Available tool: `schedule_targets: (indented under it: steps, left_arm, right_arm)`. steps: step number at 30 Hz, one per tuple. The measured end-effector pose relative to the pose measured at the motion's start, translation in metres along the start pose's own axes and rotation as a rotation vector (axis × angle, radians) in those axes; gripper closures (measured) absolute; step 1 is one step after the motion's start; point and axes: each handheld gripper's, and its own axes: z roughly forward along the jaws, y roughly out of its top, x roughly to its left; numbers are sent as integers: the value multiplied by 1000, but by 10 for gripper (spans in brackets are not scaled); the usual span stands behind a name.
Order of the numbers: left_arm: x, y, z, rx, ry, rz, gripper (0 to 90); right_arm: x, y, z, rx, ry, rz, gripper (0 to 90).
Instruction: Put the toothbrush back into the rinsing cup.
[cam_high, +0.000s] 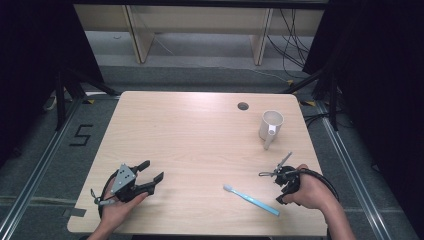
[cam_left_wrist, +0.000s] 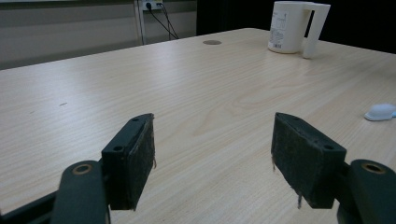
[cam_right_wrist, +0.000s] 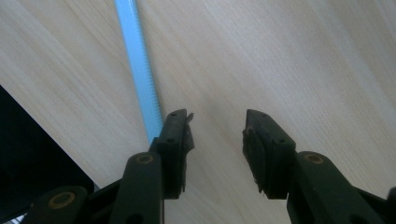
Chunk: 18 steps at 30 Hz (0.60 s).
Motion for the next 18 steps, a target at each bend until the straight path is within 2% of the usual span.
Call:
schedule_targets:
  steps: [2,5,7,8,9,10,14,15,17,18]
  left_arm:
    - [0,0,0,0,1,0,300]
    - [-1,1,-1,21,12,0,300]
    - [-1,1,-1,19,8,8,300]
    - [-1,1,0,19,8,13,300]
    - [-1,1,-1,18,6,10,300]
    - [-1,1,-1,19,6,13,300]
    - [-1,1,-1,17,7,9,300]
    - [-1,1,-1,17,8,11,300]
    - [-1,1,-1,18,6,14,300]
    - [-1,1,-1,18,6,14,300]
  right_arm:
    - [-2,0,1,-7,-14,-51,609]
    - [1,1,0,11,-4,-34,611]
    - [3,3,3,12,0,-56,617]
    - [2,5,3,14,5,-85,619]
    - [4,5,4,13,11,-75,620]
    - [4,7,5,16,14,-97,622]
    - [9,13,6,37,11,-88,626]
    - [11,15,6,46,9,-70,627]
    - [8,17,7,24,16,-122,630]
    - [8,17,7,24,16,-122,630]
